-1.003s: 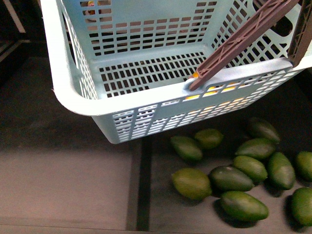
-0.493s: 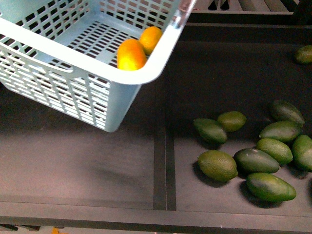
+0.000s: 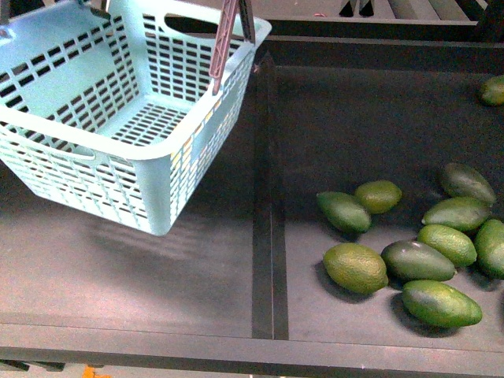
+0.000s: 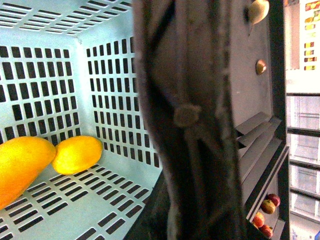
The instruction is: Pick lemon and mango into basket
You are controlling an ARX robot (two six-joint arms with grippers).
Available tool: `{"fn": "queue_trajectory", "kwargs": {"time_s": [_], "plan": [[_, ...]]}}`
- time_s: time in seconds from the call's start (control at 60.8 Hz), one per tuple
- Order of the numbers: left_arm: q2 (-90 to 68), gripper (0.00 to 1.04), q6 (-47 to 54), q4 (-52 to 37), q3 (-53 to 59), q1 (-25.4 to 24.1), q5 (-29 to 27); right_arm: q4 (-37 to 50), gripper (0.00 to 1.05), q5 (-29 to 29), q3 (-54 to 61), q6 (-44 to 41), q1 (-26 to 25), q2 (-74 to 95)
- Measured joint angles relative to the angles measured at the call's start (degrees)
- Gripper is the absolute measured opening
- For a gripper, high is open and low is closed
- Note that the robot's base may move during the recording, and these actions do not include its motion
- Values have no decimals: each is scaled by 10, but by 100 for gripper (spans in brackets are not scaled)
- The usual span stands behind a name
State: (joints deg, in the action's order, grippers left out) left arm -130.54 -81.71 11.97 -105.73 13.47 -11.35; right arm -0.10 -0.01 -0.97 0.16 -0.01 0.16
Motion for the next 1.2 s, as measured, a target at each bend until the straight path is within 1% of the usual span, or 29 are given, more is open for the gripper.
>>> {"fn": "queue_trajectory", "kwargs": {"time_s": [0.049, 0.148, 0.247, 0.444, 0.559, 0.576, 0.674, 0.691, 0.724, 0.74, 0.806, 0.872, 0.888, 0.921, 0.954, 0.97, 0.987, 1.02, 1.053, 1.069, 1.085, 1.118, 1.135, 1.151, 1.168, 1.201], "plan": [[-20, 5, 4, 4, -14, -7, 9, 0, 96, 0, 0, 0, 0, 0], [-40, 5, 8, 3, -25, -18, 10, 0, 96, 0, 0, 0, 0, 0], [-48, 5, 7, -15, -25, -28, 23, 0, 96, 0, 0, 0, 0, 0], [-42, 5, 0, -60, 22, -39, 23, 0, 96, 0, 0, 0, 0, 0], [-27, 26, -6, -62, 56, -40, 7, 0, 96, 0, 0, 0, 0, 0], [-26, 28, -7, -62, 58, -40, 6, 0, 96, 0, 0, 0, 0, 0], [-11, 49, -21, -64, 86, -43, -16, 0, 96, 0, 0, 0, 0, 0], [-9, 51, -22, -64, 89, -43, -18, 0, 96, 0, 0, 0, 0, 0], [2, 58, -23, -62, 100, -44, -35, 0, 96, 0, 0, 0, 0, 0], [5, 60, -23, -60, 103, -44, -41, 0, 96, 0, 0, 0, 0, 0], [32, 72, -21, -38, 122, -45, -69, 0, 96, 0, 0, 0, 0, 0], [64, 84, -18, -5, 137, -47, -84, 0, 96, 0, 0, 0, 0, 0], [69, 86, -18, -1, 141, -47, -87, 0, 96, 0, 0, 0, 0, 0], [93, 95, -17, 29, 155, -47, -103, 0, 96, 0, 0, 0, 0, 0], [116, 99, -18, 58, 171, -48, -109, 0, 96, 0, 0, 0, 0, 0], [132, 96, 16, 29, 200, -51, -90, 0, 96, 0, 0, 0, 0, 0], [147, 93, 43, -34, 234, -53, -63, 0, 96, 0, 0, 0, 0, 0], [172, 85, 152, -169, 303, -58, -2, 0, 96, 1, 0, 0, 0, 0], [196, 78, 265, -303, 375, -62, 30, 0, 96, 0, 0, 0, 0, 0], [206, 75, 308, -370, 411, -63, 41, 0, 96, 0, 0, 0, 0, 0], [212, 73, 336, -402, 428, -64, 44, 0, 96, 0, 0, 0, 0, 0], [232, 66, 458, -511, 490, -66, 51, 0, 96, 0, 0, 0, 0, 0], [243, 62, 496, -554, 517, -67, 55, 0, 96, 0, 0, 0, 0, 0], [255, 59, 554, -592, 542, -69, 56, 0, 96, 0, 0, 0, 0, 0], [261, 57, 565, -608, 554, -70, 56, 0, 96, 0, 0, 0, 0, 0], [284, 50, 648, -662, 596, -74, 57, 0, 96, 0, 0, 0, 0, 0]]}}
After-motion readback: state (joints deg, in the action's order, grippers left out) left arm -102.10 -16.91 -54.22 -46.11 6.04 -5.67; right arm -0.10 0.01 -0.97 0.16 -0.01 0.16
